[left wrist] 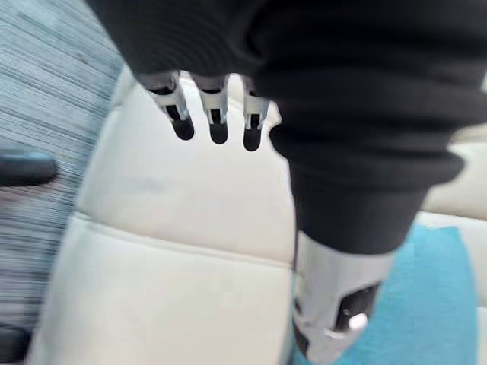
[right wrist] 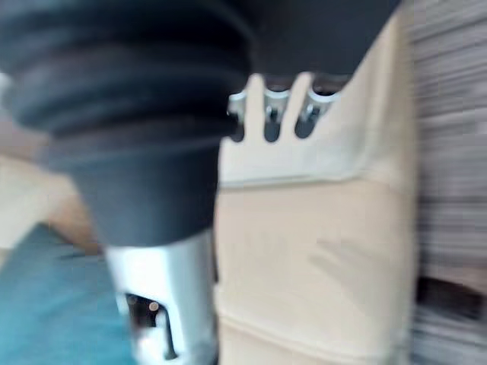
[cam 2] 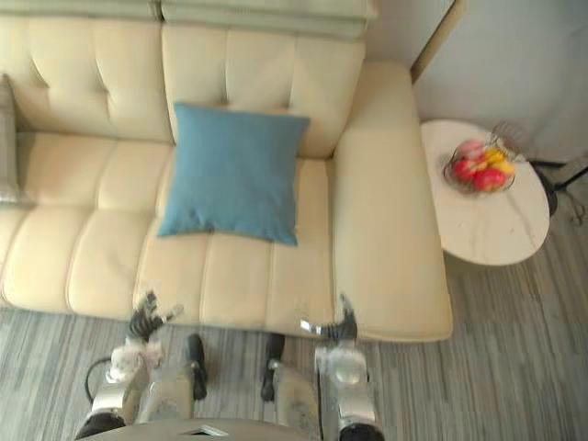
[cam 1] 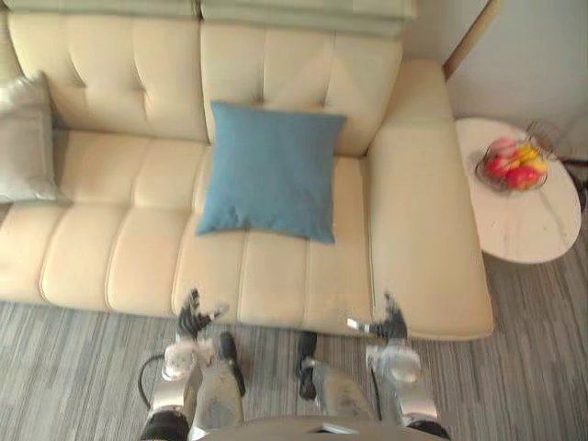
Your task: Pick up cushions and gather them together orderly.
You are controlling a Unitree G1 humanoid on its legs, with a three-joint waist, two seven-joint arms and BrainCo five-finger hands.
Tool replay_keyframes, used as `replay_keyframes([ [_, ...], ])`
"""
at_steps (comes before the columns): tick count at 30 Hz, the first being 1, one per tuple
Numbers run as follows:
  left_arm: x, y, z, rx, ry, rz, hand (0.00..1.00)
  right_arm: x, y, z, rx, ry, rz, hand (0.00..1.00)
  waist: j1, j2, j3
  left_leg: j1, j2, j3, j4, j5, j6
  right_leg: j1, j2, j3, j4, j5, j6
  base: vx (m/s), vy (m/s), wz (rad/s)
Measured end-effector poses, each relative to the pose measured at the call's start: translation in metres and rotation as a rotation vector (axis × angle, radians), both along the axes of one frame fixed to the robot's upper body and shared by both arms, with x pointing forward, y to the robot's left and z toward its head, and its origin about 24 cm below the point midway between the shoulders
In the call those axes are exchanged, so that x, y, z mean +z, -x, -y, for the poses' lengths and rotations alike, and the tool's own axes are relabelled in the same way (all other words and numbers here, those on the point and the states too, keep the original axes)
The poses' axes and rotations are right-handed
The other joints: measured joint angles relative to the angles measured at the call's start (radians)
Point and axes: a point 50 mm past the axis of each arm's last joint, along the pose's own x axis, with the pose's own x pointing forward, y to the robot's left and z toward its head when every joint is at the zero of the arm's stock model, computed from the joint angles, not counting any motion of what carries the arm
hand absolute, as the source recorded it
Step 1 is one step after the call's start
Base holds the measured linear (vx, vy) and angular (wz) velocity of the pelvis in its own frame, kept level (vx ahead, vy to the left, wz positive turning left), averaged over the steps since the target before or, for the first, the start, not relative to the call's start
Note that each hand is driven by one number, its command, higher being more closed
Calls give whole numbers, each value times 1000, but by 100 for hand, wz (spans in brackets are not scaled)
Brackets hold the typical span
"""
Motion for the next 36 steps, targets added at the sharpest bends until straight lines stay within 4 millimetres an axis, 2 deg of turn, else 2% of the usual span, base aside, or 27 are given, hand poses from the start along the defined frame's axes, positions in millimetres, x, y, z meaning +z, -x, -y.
replay_keyframes([
  [1,-21,27,-3,-12,-14,-150,0,-25,30,-3,-31,-52,-161,0,-9,-2,-32,69,-23,8,-46,4,5,61,-12,6,-42,15,9,143,166,-12],
  [2,-29,43,-9,18,-17,-215,0,-34,43,-6,-57,-82,-217,0,-9,-4,-49,106,-34,22,-70,6,8,85,-16,23,-56,19,14,121,139,-18],
  [8,-37,61,-21,80,-38,-302,0,-43,54,-2,-145,-146,-274,0,-4,-12,-69,216,-59,85,-123,7,17,139,-27,80,-63,30,31,37,59,-28],
  [10,-36,59,-23,95,-41,-303,0,-44,54,0,-163,-154,-284,0,-11,-14,-70,220,-60,99,-97,-7,33,133,-29,81,-40,58,57,-40,57,-32],
  [11,-36,56,-23,103,-38,-299,0,-44,54,1,-162,-151,-287,0,-4,-3,-76,205,-33,109,-83,-17,49,126,-8,86,-49,105,82,-109,46,-31],
  [12,-35,54,-25,121,-34,-293,0,-44,51,0,-164,-160,-288,0,-3,14,-72,194,-3,130,-74,-15,53,105,-9,65,41,74,38,-151,65,-18],
  [13,-33,52,-27,131,-39,-281,0,-43,44,-1,-172,-172,-273,0,-14,13,-73,189,2,122,-71,-8,54,55,-34,28,302,-61,2,-127,27,8],
  [15,-31,52,-34,139,-64,-277,0,-46,50,-2,-177,-177,-296,0,-17,-12,-86,192,-9,104,-77,12,58,60,-86,15,609,-178,34,-96,-42,33],
  [16,-32,55,-36,144,-71,-286,0,-48,53,-3,-177,-180,-316,0,-15,-20,-91,188,-15,102,-88,30,58,95,-105,11,649,-196,49,-84,-101,20],
  [18,-32,57,-39,159,-74,-291,0,-45,41,-5,-162,-186,-294,0,-5,-28,-95,158,-19,104,-81,62,60,137,-126,13,591,-194,54,-70,-116,-12],
  [19,-32,58,-40,184,-66,-291,0,-43,30,-8,-142,-187,-279,0,9,-41,-102,91,-16,117,-49,79,55,168,-120,15,432,-223,68,-210,-248,-43],
  [20,-32,53,-39,193,-61,-284,0,-39,17,-7,-129,-181,-254,0,17,-35,-96,53,-3,126,-40,99,49,185,-94,-3,326,-247,60,-255,-252,-55],
  [22,-35,53,-26,197,-23,-299,0,-29,-6,-1,-94,-148,-202,0,31,16,-61,7,31,126,-42,130,32,225,-42,-12,151,-250,56,-315,-219,-37],
  [23,-37,51,-17,192,3,-304,0,-27,-9,1,-81,-136,-195,0,28,46,-38,1,46,112,-49,152,26,250,-23,-23,99,-241,44,-337,-178,-3],
  [25,-39,54,-4,185,34,-314,0,-30,0,6,-89,-124,-222,0,30,72,-29,19,70,95,-91,206,13,252,9,-41,102,-227,27,-342,-135,16],
  [26,-39,54,-2,182,34,-312,0,-33,7,8,-96,-121,-243,0,30,74,-28,32,70,91,-126,241,-2,242,9,-56,119,-235,14,-317,-100,16],
  [27,-39,53,-2,175,33,-312,0,-34,11,9,-101,-120,-255,0,27,75,-29,36,68,84,-137,234,-25,232,5,-64,128,-239,6,-256,-47,4],
  [29,-37,49,-4,165,24,-297,0,-36,16,8,-113,-127,-267,0,25,59,-21,29,44,60,-56,158,4,189,-28,-55,152,-232,-9,-145,16,-12],
  [30,-38,50,-5,167,21,-299,0,-37,19,8,-123,-131,-271,0,25,50,-15,28,27,44,1,107,4,180,-45,-46,152,-223,-4,-81,60,-23],
  [32,-38,53,-6,188,28,-303,0,-41,29,8,-137,-138,-290,0,28,45,-12,47,-3,-20,129,-50,2,155,-65,3,153,-202,17,-88,127,-41],
  [34,-38,53,-8,208,32,-296,0,-41,34,4,-152,-153,-285,0,26,40,-10,62,-23,-16,127,-88,5,146,-68,51,149,-183,33,-100,155,-51],
  [36,-37,56,-14,221,19,-298,0,-46,44,-3,-178,-186,-307,0,23,14,-21,84,-42,39,99,-103,18,152,-81,98,86,-132,41,-102,208,-60],
])
